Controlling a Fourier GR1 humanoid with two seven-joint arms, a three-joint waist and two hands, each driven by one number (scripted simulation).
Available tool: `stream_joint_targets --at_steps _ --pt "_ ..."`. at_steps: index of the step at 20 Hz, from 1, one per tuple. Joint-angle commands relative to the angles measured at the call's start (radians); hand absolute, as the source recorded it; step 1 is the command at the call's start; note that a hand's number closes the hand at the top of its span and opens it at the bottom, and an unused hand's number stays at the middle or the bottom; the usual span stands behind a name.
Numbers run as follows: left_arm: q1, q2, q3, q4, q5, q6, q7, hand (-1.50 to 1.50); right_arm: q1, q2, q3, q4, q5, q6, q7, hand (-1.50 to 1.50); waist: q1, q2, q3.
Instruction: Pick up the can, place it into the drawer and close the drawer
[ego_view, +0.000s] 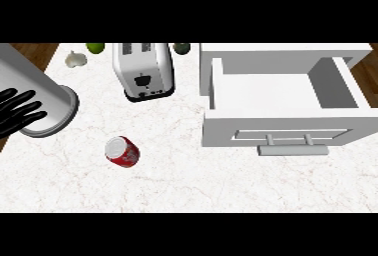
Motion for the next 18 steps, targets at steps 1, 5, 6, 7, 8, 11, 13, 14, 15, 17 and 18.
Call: stream_joint_targets --at_steps 1,5,6,7,8,11,13,14,15,17,18 --pt "-0.093 -0.023 -0.053 0.093 0.031 0.016 0.072 -1.50 0.022 -0.008 -0.047 -0.021 -0.049 0.041 0.009 -1.50 -0.007 0.002 0.000" --pt "-0.034 -0.054 -0.054 0.038 0.064 0.026 0.112 -1.50 0.060 0.006 -0.095 0.029 -0.068 0.107 -0.045 -1.50 0.001 0.000 0.000" --pt "-0.063 -0.080 -0.069 0.005 0.037 0.075 0.130 -1.50 0.017 -0.001 -0.088 0.018 -0.053 0.086 -0.009 -1.50 0.003 0.000 0.000" --pt "-0.094 -0.073 -0.069 0.040 0.025 0.071 0.147 -1.50 -0.055 -0.044 -0.120 0.032 -0.096 0.051 0.058 -1.50 0.004 0.001 -0.001" --pt "-0.058 -0.132 -0.077 0.007 -0.013 0.075 0.118 -1.50 0.052 0.027 -0.069 -0.011 -0.034 0.109 -0.022 -1.50 0.002 0.000 0.000" --pt "-0.087 -0.211 -0.119 0.012 -0.108 0.143 0.125 -1.50 0.012 -0.018 -0.130 -0.008 -0.106 0.105 0.038 -1.50 0.000 0.001 -0.001" --pt "-0.081 -0.201 -0.082 0.049 -0.132 0.109 0.132 -1.50 0.036 0.003 -0.146 0.008 -0.091 0.131 0.018 -1.50 0.002 0.001 -0.001" --pt "-0.124 -0.236 -0.103 0.044 -0.120 0.138 0.139 -1.50 0.026 -0.013 -0.176 0.044 -0.126 0.162 -0.004 -1.50 0.000 0.001 0.000" --pt "-0.035 -0.236 -0.088 -0.033 -0.148 0.130 0.127 -1.50 -0.011 -0.043 -0.194 0.004 -0.152 0.124 0.078 -1.50 0.007 0.000 -0.001" --pt "-0.038 -0.271 -0.063 0.060 -0.259 0.037 0.057 -1.50 0.057 0.003 -0.182 -0.069 -0.155 0.143 0.085 -1.50 0.001 0.000 -0.001" --pt "-0.070 -0.295 -0.082 0.082 -0.275 0.049 0.068 -1.50 0.069 0.026 -0.183 0.034 -0.119 0.201 -0.008 -1.50 -0.001 0.001 -0.001"
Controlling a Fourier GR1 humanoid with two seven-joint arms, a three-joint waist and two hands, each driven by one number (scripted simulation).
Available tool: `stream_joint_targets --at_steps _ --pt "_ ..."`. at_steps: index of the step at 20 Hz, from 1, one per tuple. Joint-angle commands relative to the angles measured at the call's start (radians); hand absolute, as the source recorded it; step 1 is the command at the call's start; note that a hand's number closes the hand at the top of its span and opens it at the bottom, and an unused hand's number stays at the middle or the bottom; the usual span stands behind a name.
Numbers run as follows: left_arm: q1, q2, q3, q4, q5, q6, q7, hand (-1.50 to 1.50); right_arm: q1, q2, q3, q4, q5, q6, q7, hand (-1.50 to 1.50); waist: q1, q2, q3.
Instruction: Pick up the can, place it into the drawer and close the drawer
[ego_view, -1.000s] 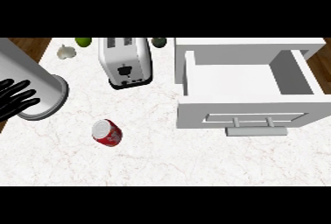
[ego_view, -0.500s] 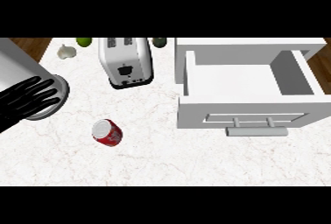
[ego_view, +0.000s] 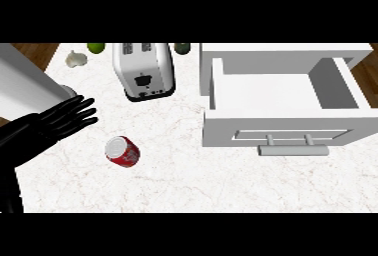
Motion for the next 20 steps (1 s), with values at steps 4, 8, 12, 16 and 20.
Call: stream_joint_targets --at_steps 4,8,12,16,20 --pt "-0.082 -0.139 -0.003 0.165 -0.235 -0.040 -0.085 -1.50 0.010 0.005 -0.063 0.047 -0.019 0.071 -0.029 -1.50 -0.007 0.002 0.000" --pt "-0.038 -0.204 0.000 0.139 -0.366 -0.021 -0.148 -1.50 -0.057 0.016 -0.048 -0.008 -0.008 0.017 0.053 -1.50 0.001 0.001 0.000" --pt "-0.066 -0.238 0.038 0.314 -0.546 -0.071 -0.312 -1.50 0.008 0.013 -0.098 -0.006 -0.056 0.094 0.035 -1.50 -0.007 0.003 -0.001" --pt "-0.040 -0.187 0.091 0.392 -0.624 -0.130 -0.445 -1.50 0.045 0.035 -0.127 -0.030 -0.074 0.140 0.023 -1.50 -0.006 0.002 -0.001" --pt "-0.117 -0.222 0.087 0.522 -0.747 -0.073 -0.566 -1.50 0.009 0.102 -0.084 -0.075 -0.021 0.094 0.045 -1.50 -0.006 0.003 -0.001"
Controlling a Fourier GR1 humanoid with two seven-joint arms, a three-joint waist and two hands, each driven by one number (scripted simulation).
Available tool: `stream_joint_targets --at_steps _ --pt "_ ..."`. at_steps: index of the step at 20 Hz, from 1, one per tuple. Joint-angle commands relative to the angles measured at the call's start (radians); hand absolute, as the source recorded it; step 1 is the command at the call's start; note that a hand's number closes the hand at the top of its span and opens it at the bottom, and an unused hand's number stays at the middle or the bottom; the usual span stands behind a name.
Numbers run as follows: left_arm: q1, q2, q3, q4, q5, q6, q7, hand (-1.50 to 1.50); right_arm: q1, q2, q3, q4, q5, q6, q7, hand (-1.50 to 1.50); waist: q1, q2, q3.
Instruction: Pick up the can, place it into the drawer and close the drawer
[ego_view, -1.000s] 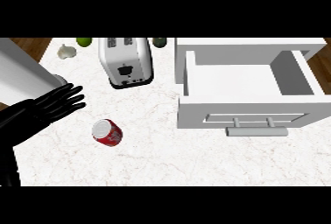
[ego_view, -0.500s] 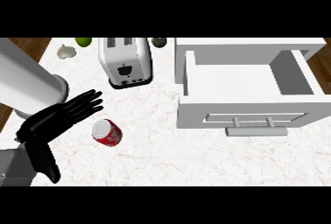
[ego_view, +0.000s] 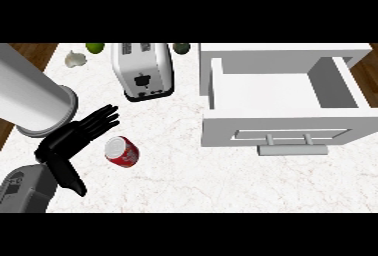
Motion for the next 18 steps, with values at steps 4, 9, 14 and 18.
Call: stream_joint_targets --at_steps 4,9,14,18 --pt "-0.069 -0.009 -0.001 0.249 -0.219 0.016 -0.251 -1.50 0.011 0.018 -0.033 -0.014 -0.003 0.046 0.008 -1.50 -0.005 0.001 0.000" --pt "-0.121 0.013 -0.018 0.435 -0.330 0.042 -0.421 -1.50 0.008 0.032 -0.046 -0.050 -0.044 0.039 0.053 -1.50 -0.008 0.002 -0.001" --pt "-0.150 0.053 -0.040 0.557 -0.373 0.002 -0.519 -1.50 -0.020 0.030 -0.054 -0.029 -0.010 0.046 0.052 -1.50 -0.007 0.003 -0.001" --pt "-0.197 -0.011 -0.046 0.662 -0.389 0.072 -0.559 -1.50 0.001 0.007 -0.099 -0.003 -0.050 0.083 0.035 -1.50 -0.016 0.005 -0.002"
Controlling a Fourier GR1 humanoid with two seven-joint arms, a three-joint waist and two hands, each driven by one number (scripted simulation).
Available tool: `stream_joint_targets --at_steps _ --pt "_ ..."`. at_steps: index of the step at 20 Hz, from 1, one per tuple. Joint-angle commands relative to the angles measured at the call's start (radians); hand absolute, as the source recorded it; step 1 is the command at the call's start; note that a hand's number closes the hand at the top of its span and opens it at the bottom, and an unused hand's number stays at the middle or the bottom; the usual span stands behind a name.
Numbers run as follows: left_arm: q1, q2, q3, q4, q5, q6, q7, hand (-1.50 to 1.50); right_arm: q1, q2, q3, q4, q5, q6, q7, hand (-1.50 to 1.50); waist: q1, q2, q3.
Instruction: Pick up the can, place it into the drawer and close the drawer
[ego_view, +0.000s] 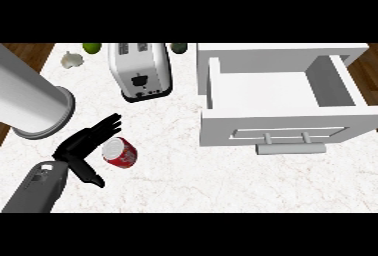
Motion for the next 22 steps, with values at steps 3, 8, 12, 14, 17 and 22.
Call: stream_joint_targets --at_steps 3,8,12,14,17,22 --pt "-0.018 -0.022 -0.032 0.120 -0.055 -0.051 -0.177 -1.50 -0.008 -0.010 -0.010 -0.009 -0.034 0.008 0.031 -1.50 -0.001 0.001 -0.001" --pt "-0.075 -0.058 -0.028 0.204 -0.051 -0.029 -0.163 -1.50 0.003 -0.032 -0.051 -0.001 -0.092 0.026 0.036 -1.50 -0.012 0.003 -0.001" --pt "-0.065 -0.047 -0.015 0.223 -0.026 -0.073 -0.169 -1.50 0.055 -0.010 -0.063 -0.080 -0.120 0.021 0.072 -1.50 -0.008 -0.001 -0.001" --pt "-0.115 -0.096 -0.002 0.249 -0.010 -0.042 -0.119 -1.50 0.028 0.023 -0.038 -0.052 -0.059 0.021 0.046 -1.50 -0.006 0.001 0.000" --pt "-0.101 -0.106 -0.017 0.238 -0.017 -0.071 -0.134 1.50 0.003 0.021 -0.026 -0.051 -0.080 0.004 0.074 -1.50 0.004 -0.001 0.000" --pt "-0.090 -0.105 -0.040 0.217 -0.007 -0.196 -0.102 1.50 0.019 -0.008 -0.074 -0.007 -0.093 0.049 0.048 -1.50 0.009 -0.003 0.001"
